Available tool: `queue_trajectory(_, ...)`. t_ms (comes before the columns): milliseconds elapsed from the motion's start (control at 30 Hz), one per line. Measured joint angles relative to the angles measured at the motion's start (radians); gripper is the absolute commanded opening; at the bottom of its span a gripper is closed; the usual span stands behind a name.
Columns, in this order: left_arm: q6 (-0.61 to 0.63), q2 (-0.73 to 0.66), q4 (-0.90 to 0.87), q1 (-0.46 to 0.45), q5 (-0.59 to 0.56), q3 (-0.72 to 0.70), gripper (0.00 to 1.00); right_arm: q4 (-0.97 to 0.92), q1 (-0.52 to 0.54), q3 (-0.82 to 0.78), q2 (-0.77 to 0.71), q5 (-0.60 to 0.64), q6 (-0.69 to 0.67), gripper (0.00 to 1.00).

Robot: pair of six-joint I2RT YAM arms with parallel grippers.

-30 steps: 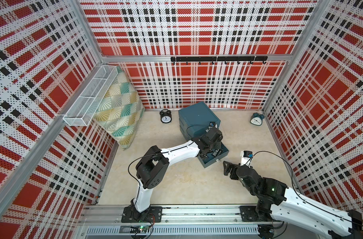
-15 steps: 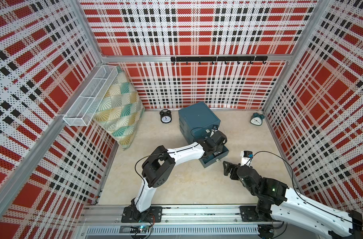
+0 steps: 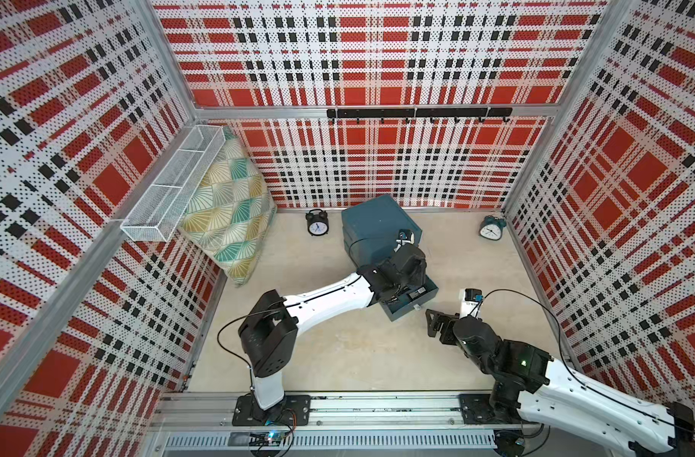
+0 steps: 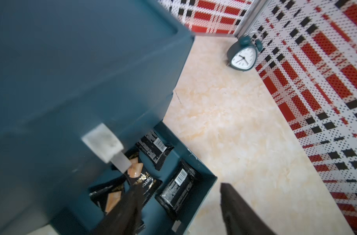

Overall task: Place the cookies into the drawer by color
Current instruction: Place the cookie in the drawer, then close the drawer in the storage box.

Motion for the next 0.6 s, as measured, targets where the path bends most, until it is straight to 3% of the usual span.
queue_trajectory(133,0.000,-0.113,0.005,0.000,-0.004,-0.050,0.98,0.027,-0.003,0.000,0.000,-0.032,-0.029,1.00)
queue_trajectory(300,0.003,-0.238,0.011,0.027,0.028,-0.109,0.99,0.086,-0.004,-0.004,-0.001,-0.082,-0.071,1.00)
queue_trajectory(600,0.017,-0.366,0.008,0.270,0.249,-0.143,0.99,0.178,-0.004,-0.021,0.085,-0.129,-0.120,1.00)
